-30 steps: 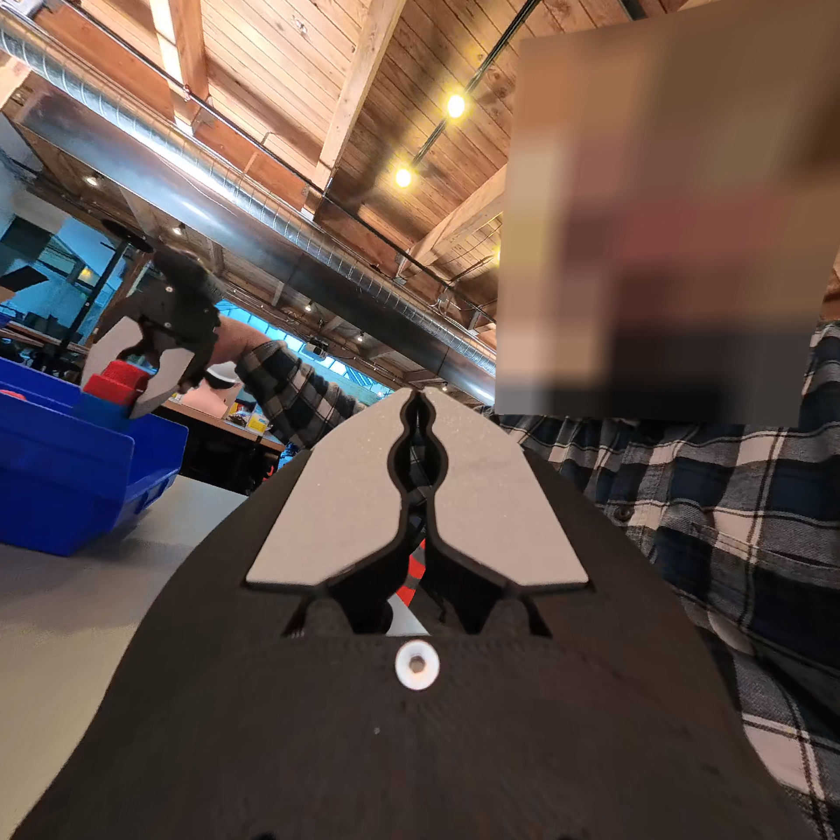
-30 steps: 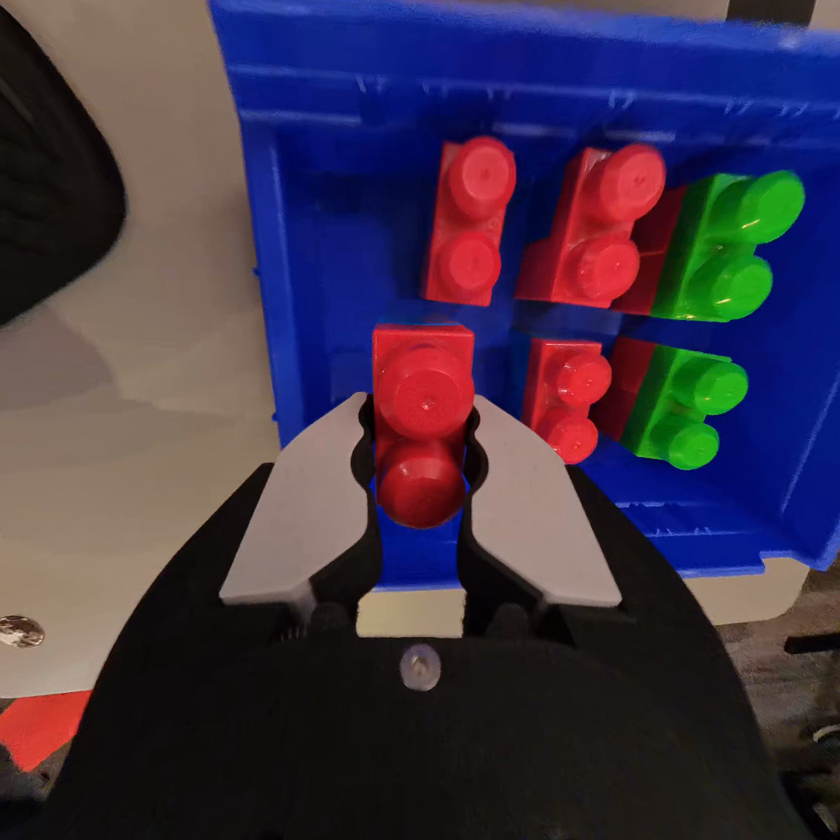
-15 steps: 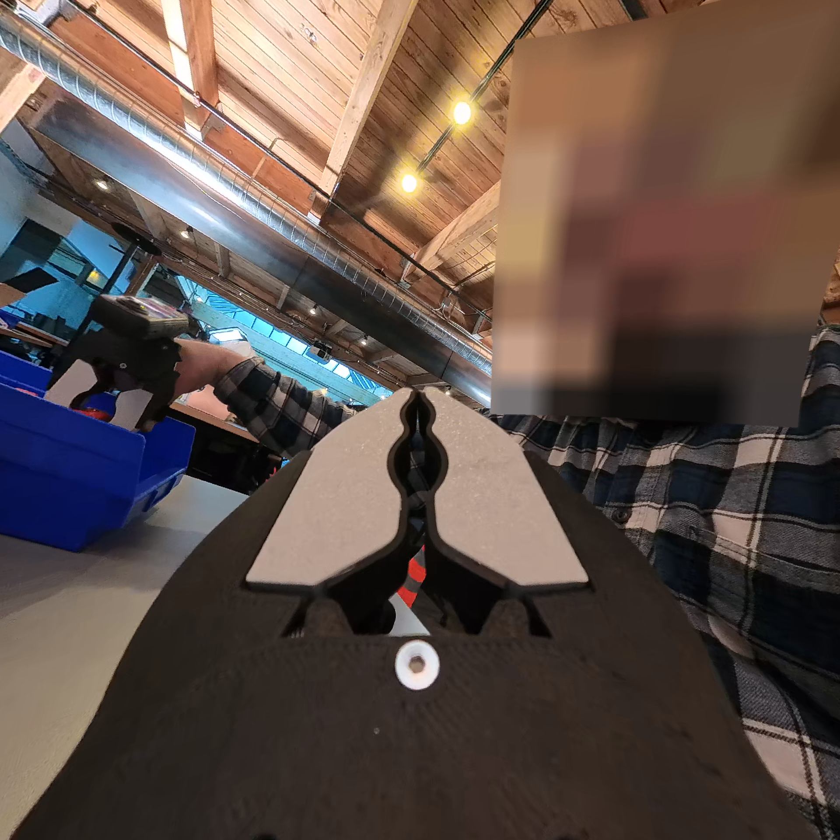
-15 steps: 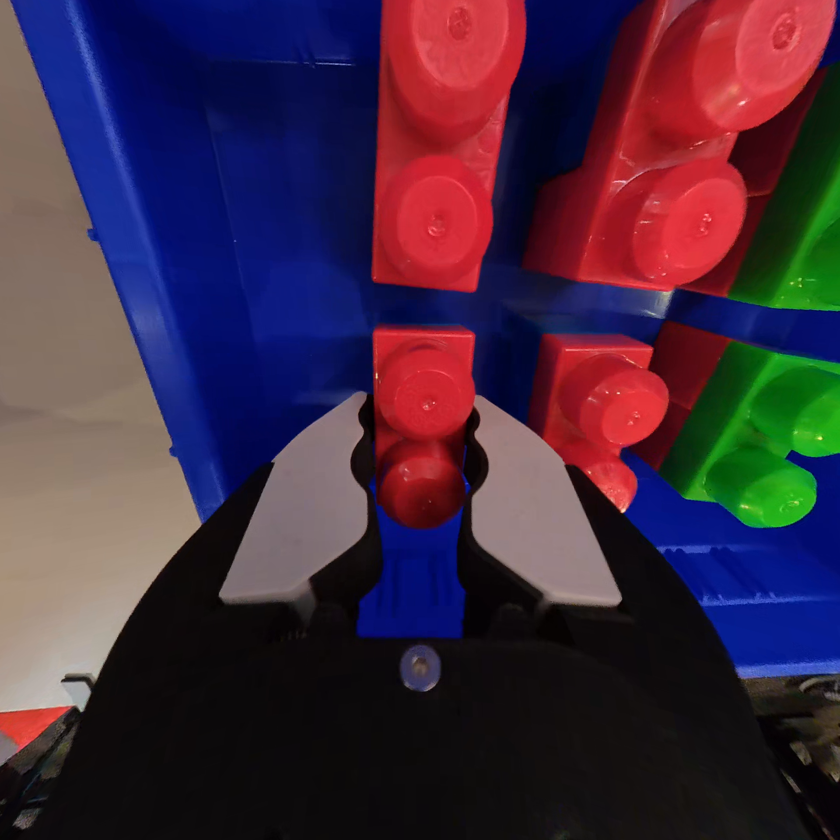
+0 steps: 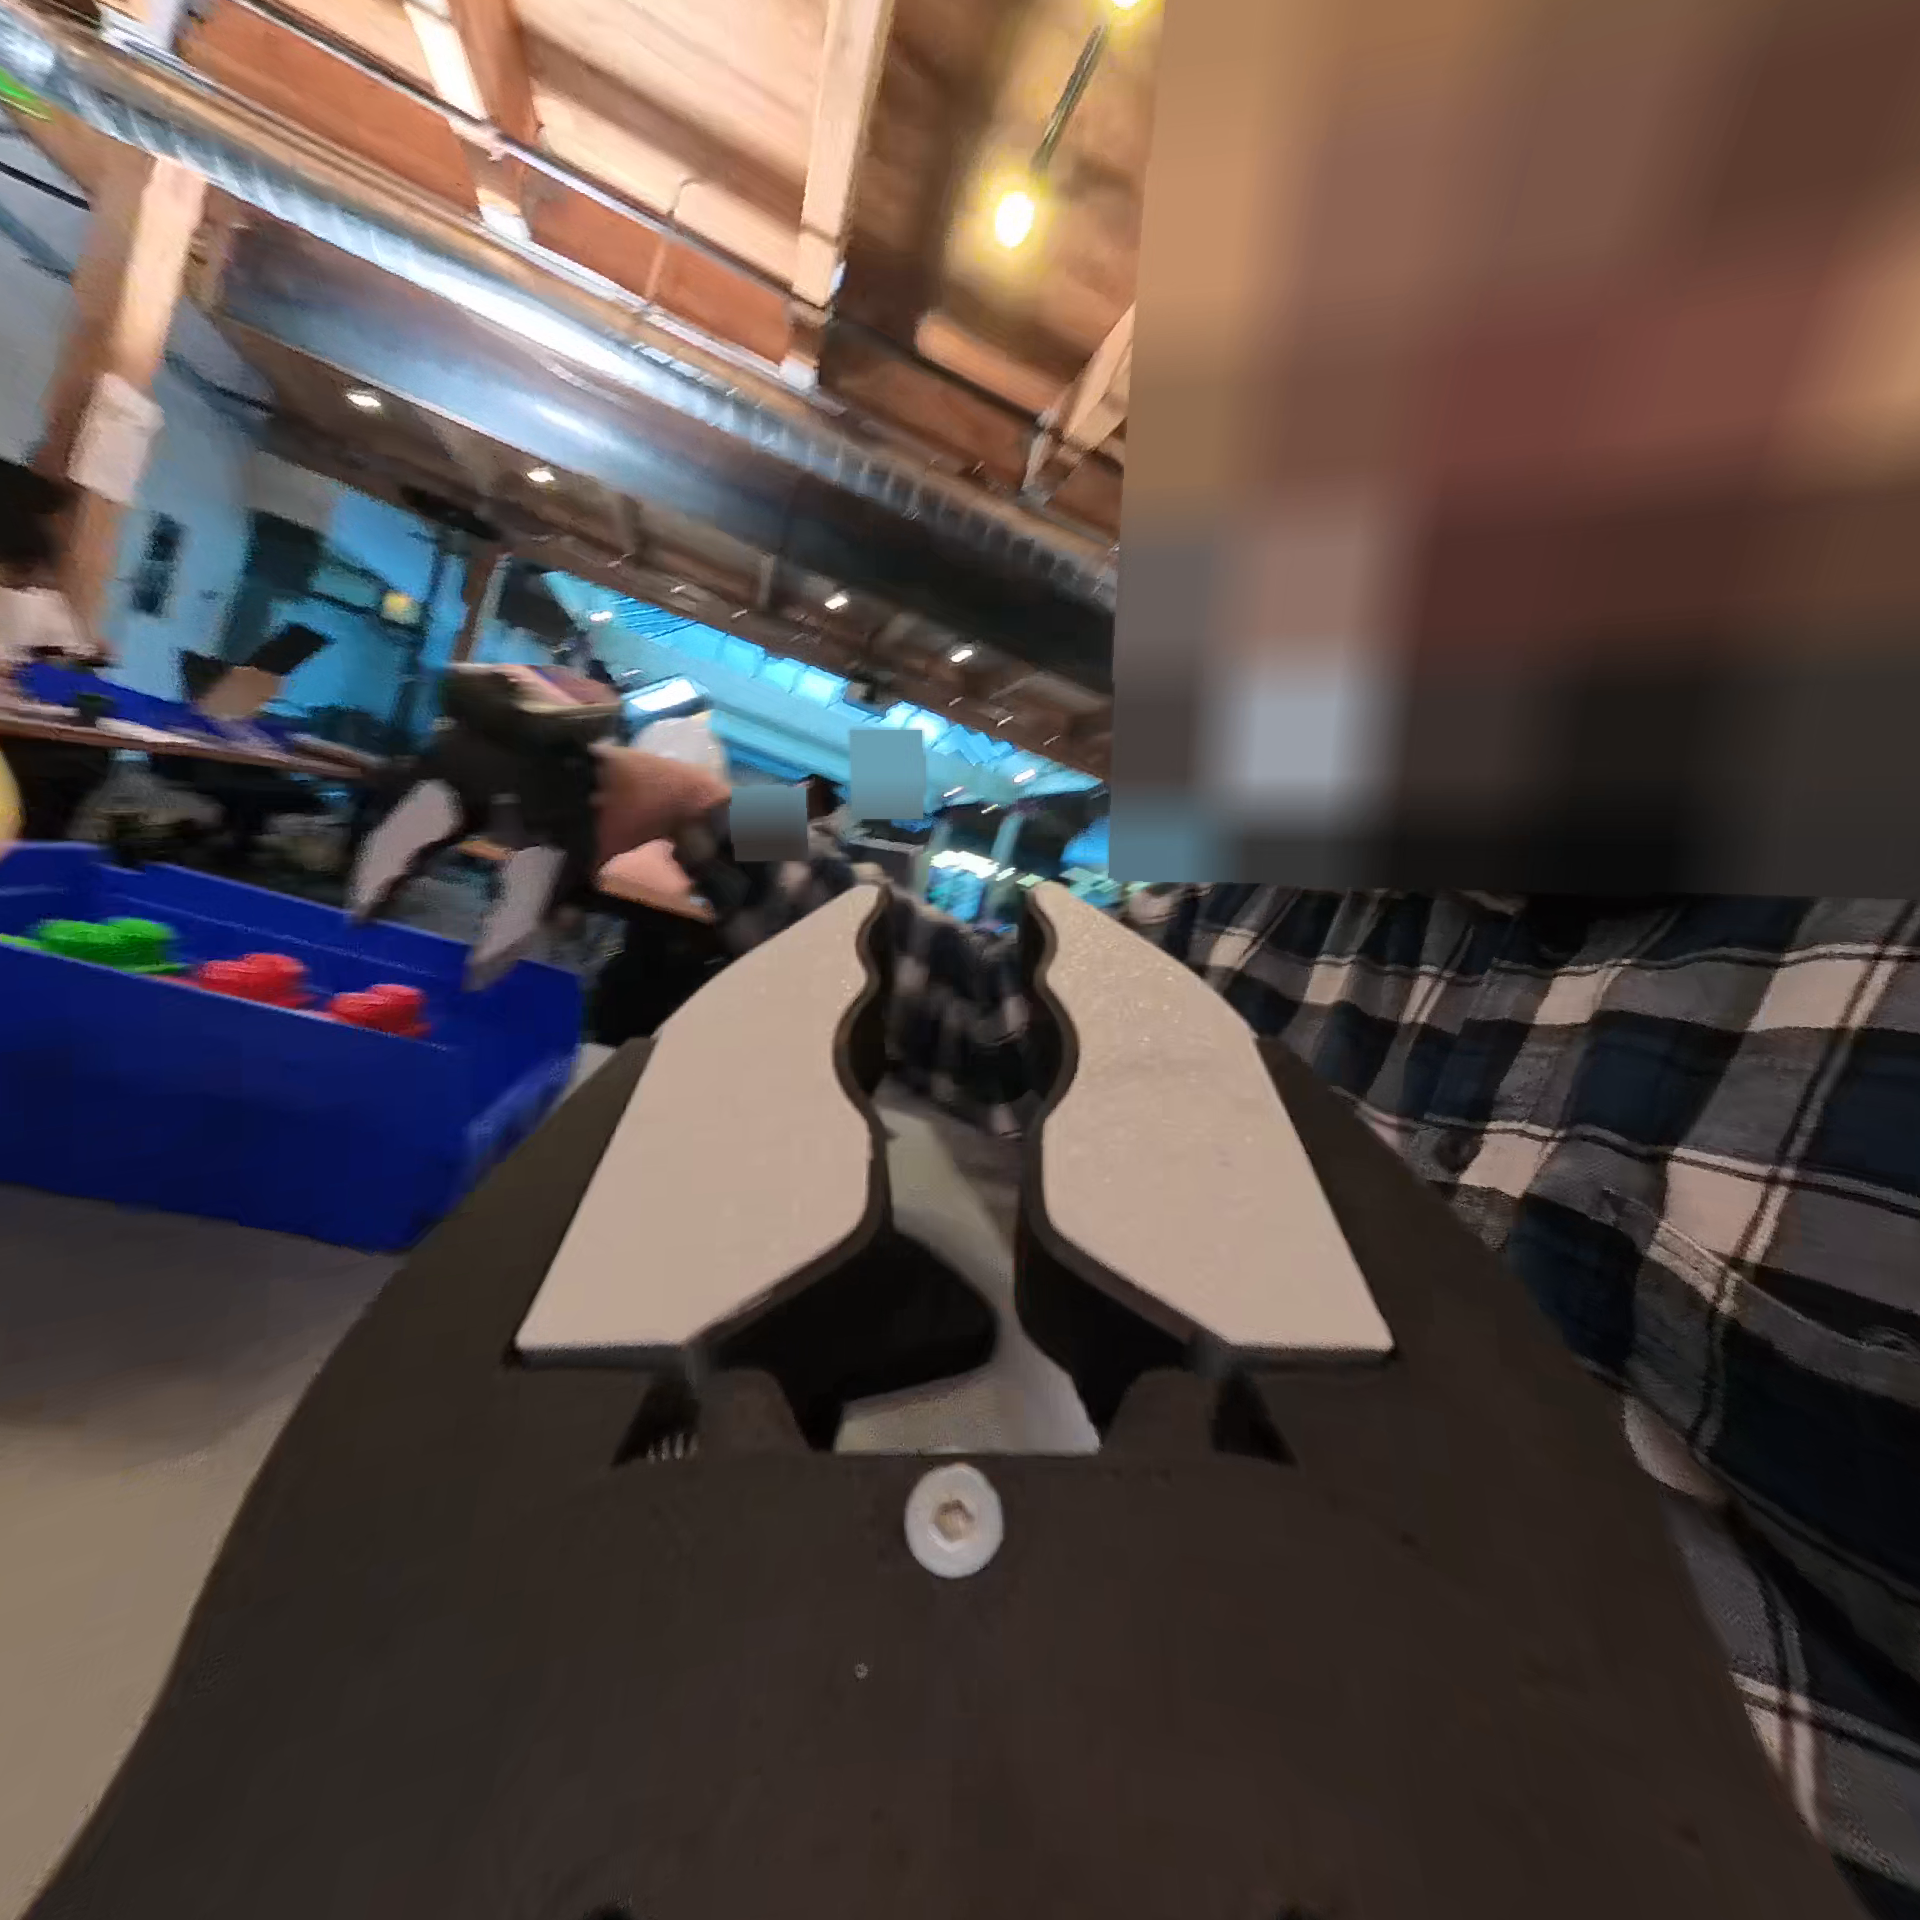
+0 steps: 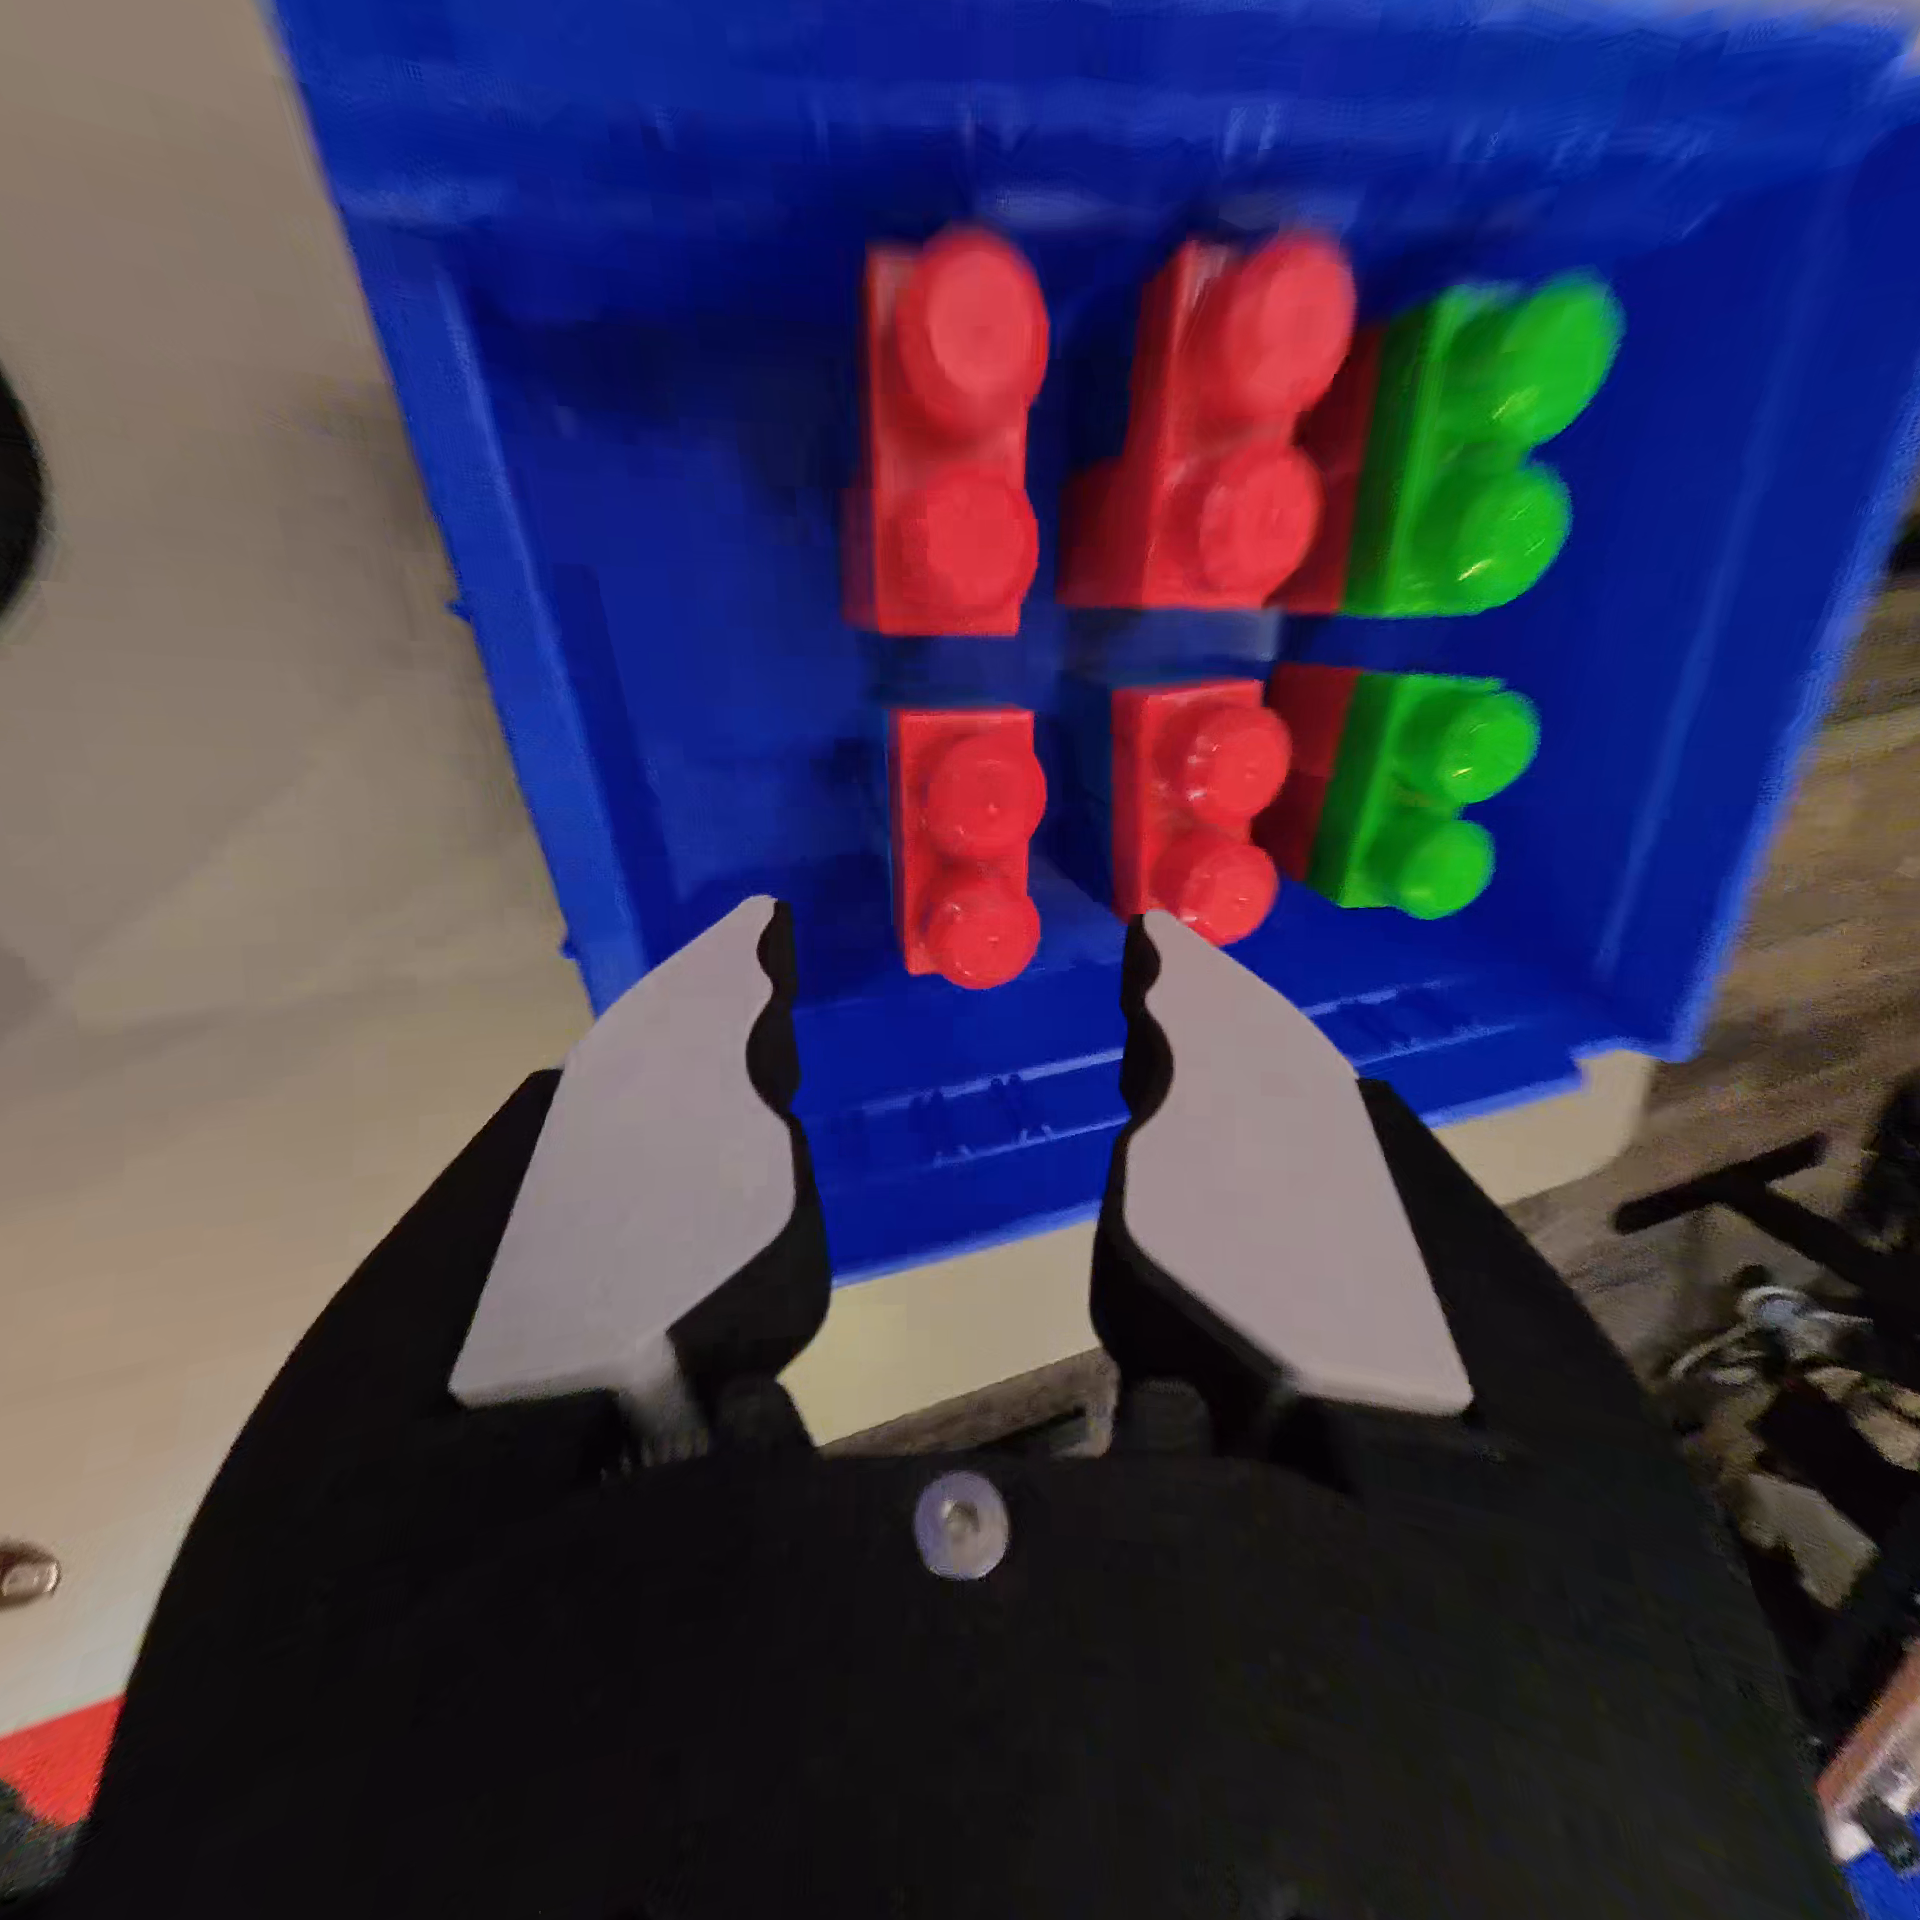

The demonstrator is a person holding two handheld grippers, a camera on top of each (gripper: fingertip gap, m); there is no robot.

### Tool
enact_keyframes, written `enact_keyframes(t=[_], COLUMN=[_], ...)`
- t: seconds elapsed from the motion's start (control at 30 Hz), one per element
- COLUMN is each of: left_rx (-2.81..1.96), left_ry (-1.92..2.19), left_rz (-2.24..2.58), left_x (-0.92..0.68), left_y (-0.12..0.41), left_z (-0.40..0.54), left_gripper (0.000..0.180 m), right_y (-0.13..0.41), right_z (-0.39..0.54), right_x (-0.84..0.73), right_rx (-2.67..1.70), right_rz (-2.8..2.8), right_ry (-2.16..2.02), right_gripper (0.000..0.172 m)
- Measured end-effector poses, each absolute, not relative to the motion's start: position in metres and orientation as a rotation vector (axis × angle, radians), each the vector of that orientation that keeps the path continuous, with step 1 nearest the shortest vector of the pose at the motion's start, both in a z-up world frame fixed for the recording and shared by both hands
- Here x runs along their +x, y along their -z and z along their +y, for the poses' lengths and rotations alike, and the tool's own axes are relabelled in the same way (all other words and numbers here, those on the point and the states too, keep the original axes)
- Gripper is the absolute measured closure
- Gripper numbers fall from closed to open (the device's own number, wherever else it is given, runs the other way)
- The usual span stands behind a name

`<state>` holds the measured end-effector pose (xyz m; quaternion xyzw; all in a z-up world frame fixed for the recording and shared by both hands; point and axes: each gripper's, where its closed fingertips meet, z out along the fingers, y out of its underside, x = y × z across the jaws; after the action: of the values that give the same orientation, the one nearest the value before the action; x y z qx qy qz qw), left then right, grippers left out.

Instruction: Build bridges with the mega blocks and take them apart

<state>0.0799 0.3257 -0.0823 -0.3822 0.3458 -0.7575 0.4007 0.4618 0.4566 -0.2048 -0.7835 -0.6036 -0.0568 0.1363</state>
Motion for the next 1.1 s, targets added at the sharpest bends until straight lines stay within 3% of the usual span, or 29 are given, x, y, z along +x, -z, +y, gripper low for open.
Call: enact_keyframes(t=[0.1,0.23,0.43,0.7,0.9,1.1], left_rx=[-1.189,-1.463,-1.873,-2.173,-2.131,-2.014], left_ry=[1.532,0.907,0.367,0.105,-0.239,-0.541], left_rz=[0.884,0.884,0.976,1.046,1.206,1.319], left_x=[0.043,-0.038,-0.089,-0.089,-0.105,-0.113], left_y=[0.067,0.063,0.12,0.228,0.26,0.282], left_z=[0.355,0.422,0.538,0.663,0.707,0.721], left_gripper=[0.145,0.142,0.131,0.117,0.109,0.114], right_y=[0.173,0.166,0.189,0.214,0.224,0.225], right_z=[0.433,0.401,0.369,0.358,0.358,0.356], right_x=[0.423,0.366,0.28,0.228,0.228,0.223], right_rx=[-2.099,-1.918,-1.766,-1.687,-1.68,-1.657], right_rz=[-1.764,-1.858,-1.905,-1.898,-1.897,-1.882], right_ry=[0.157,0.165,0.027,-0.118,-0.165,-0.191], right_gripper=[0.125,0.136,0.143,0.146,0.148,0.149])
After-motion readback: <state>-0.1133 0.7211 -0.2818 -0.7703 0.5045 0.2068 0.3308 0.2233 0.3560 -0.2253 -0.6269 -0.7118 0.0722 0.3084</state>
